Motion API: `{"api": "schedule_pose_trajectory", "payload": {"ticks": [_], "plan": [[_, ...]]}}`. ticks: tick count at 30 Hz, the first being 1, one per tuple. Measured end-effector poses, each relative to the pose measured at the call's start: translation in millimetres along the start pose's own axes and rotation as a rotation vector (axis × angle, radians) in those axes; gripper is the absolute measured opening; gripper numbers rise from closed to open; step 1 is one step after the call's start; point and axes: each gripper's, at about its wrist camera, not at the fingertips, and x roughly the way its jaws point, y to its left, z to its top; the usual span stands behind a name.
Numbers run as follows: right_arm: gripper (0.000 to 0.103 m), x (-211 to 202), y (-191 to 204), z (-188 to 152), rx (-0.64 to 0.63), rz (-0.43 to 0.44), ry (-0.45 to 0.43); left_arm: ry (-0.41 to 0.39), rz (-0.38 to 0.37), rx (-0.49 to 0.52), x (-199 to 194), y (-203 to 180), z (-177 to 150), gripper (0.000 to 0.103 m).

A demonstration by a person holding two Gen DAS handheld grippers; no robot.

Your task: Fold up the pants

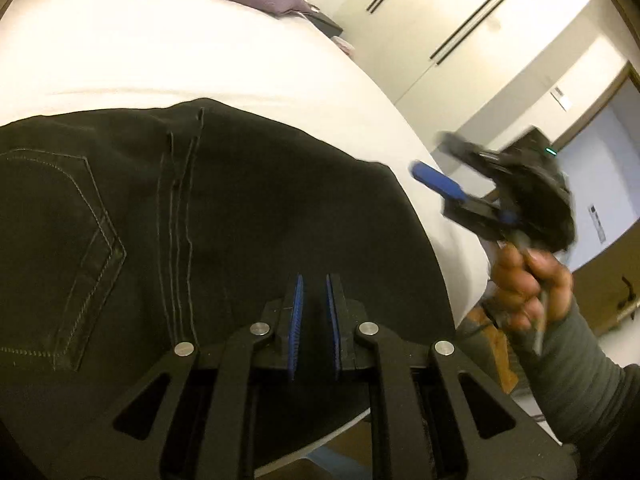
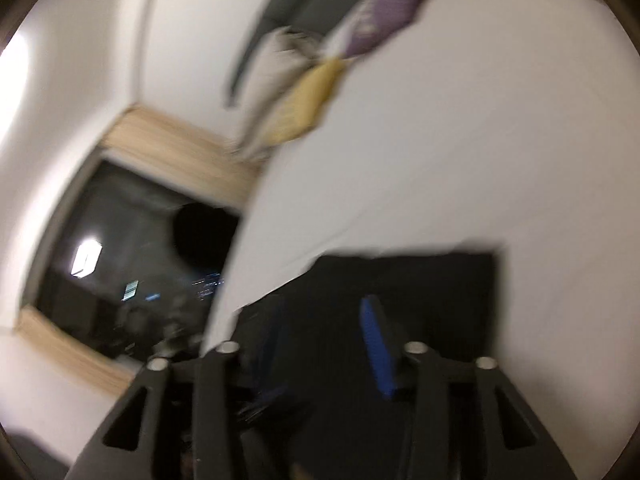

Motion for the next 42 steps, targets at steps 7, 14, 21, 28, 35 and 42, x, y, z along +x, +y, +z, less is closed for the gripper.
{"api": "schedule_pose_trajectory", "payload": {"ticks": [7, 14, 21, 28, 35, 42], "plan": [[0.027, 3.8, -24.3, -84.7, -0.002, -0.127, 0.097, 0.006, -0.020, -0.073, 14.4, 13.7, -13.3, 0.011], [0.075, -18.7, 20.5, -89.4, -0.035, 0.044, 0.093, -0.030, -0.010, -0.111, -35.7, 48.0, -31.1, 0.011], [0.063, 5.6, -5.3, -92.9, 0.033, -0.091, 0.120, -0.162, 0.029, -0.189, -104.7, 77.7, -30.1, 0.011], [0.067, -7.4, 31.7, -75.5, 0.009, 0.036, 0.041, -0.409, 0.157, -0.475, -233.4, 176.9, -66.3, 0.019], [0.067, 16.4, 51.7, -81.3, 0.015, 0.038, 0.093, -0.545, 0.136, -0.725, -299.8, 261.9, -106.4, 0.090], [0.067, 25.6, 66.8, -83.7, -0.009, 0.029, 0.125, -0.535, 0.067, -0.783, -289.4, 290.5, -118.6, 0.090]]}}
